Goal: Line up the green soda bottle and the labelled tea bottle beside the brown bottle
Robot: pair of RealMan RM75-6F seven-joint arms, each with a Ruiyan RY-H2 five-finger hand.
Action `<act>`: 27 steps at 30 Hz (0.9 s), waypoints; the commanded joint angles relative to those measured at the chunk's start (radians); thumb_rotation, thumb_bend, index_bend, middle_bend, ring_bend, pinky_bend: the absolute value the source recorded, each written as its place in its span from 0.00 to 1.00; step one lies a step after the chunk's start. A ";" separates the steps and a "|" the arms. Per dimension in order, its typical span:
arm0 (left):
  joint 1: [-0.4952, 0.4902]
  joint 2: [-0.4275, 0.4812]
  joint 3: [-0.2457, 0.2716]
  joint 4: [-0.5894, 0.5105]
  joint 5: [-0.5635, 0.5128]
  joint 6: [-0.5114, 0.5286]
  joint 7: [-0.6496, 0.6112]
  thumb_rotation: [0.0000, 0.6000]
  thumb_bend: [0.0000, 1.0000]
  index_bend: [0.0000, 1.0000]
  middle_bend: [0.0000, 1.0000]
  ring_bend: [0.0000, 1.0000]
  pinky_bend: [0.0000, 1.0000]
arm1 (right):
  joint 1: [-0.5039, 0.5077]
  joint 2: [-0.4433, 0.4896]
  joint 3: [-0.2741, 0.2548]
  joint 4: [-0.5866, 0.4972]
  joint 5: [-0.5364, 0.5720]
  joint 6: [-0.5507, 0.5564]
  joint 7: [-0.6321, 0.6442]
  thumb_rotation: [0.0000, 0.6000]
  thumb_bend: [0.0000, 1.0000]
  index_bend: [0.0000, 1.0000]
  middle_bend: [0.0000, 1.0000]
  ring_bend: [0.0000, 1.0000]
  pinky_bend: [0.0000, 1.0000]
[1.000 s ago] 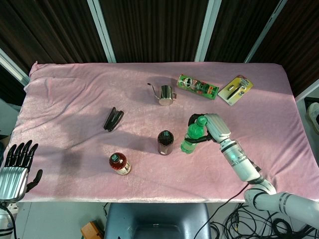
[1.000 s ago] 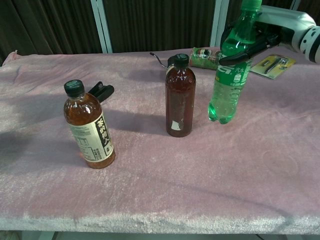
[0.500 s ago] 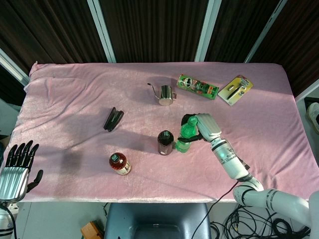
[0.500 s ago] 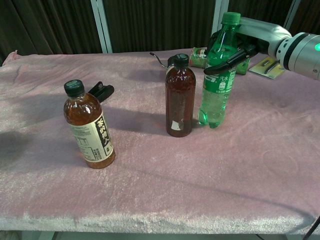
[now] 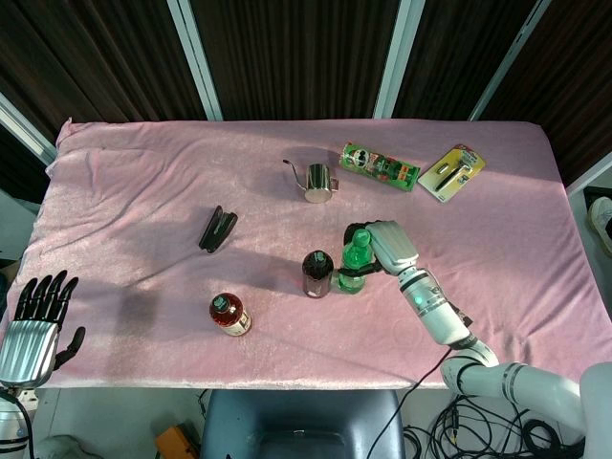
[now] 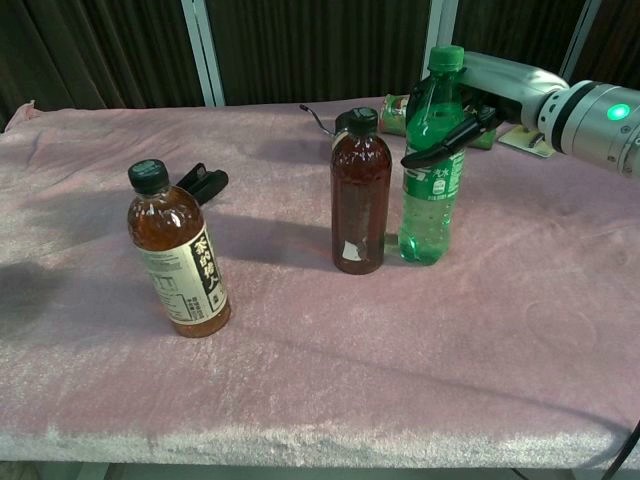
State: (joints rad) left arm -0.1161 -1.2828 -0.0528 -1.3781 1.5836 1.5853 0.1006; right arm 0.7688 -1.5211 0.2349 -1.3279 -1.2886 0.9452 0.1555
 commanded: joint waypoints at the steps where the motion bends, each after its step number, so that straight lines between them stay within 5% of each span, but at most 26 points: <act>1: 0.000 0.000 0.001 0.000 0.001 0.000 0.000 1.00 0.36 0.00 0.01 0.00 0.00 | -0.002 -0.003 -0.006 0.007 -0.001 0.001 -0.014 1.00 0.22 1.00 0.64 0.59 0.61; 5: 0.000 -0.001 0.002 0.001 0.005 0.003 0.001 1.00 0.36 0.00 0.01 0.00 0.00 | -0.010 0.002 -0.015 0.000 -0.016 0.008 0.005 1.00 0.22 0.90 0.64 0.57 0.61; 13: -0.001 -0.001 0.004 0.001 0.008 0.002 0.001 1.00 0.36 0.00 0.01 0.00 0.00 | -0.031 0.044 -0.042 -0.030 -0.070 0.017 0.068 1.00 0.22 0.30 0.35 0.34 0.53; 18: -0.002 -0.002 0.003 0.001 0.007 0.001 0.001 1.00 0.36 0.00 0.01 0.00 0.00 | -0.041 0.075 -0.050 -0.059 -0.090 0.025 0.099 1.00 0.22 0.06 0.23 0.24 0.46; 23: -0.004 -0.002 0.002 0.003 0.006 -0.001 -0.003 1.00 0.36 0.00 0.00 0.00 0.00 | -0.054 0.109 -0.060 -0.091 -0.118 0.040 0.131 1.00 0.22 0.00 0.03 0.05 0.37; 27: -0.009 0.000 0.009 0.007 0.029 0.005 -0.038 1.00 0.36 0.00 0.00 0.00 0.00 | -0.103 0.169 -0.094 -0.149 -0.184 0.122 0.127 1.00 0.21 0.00 0.00 0.00 0.26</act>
State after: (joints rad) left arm -0.1222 -1.2842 -0.0478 -1.3738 1.5991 1.5864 0.0820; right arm 0.6984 -1.3861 0.1637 -1.4435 -1.4315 1.0144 0.2857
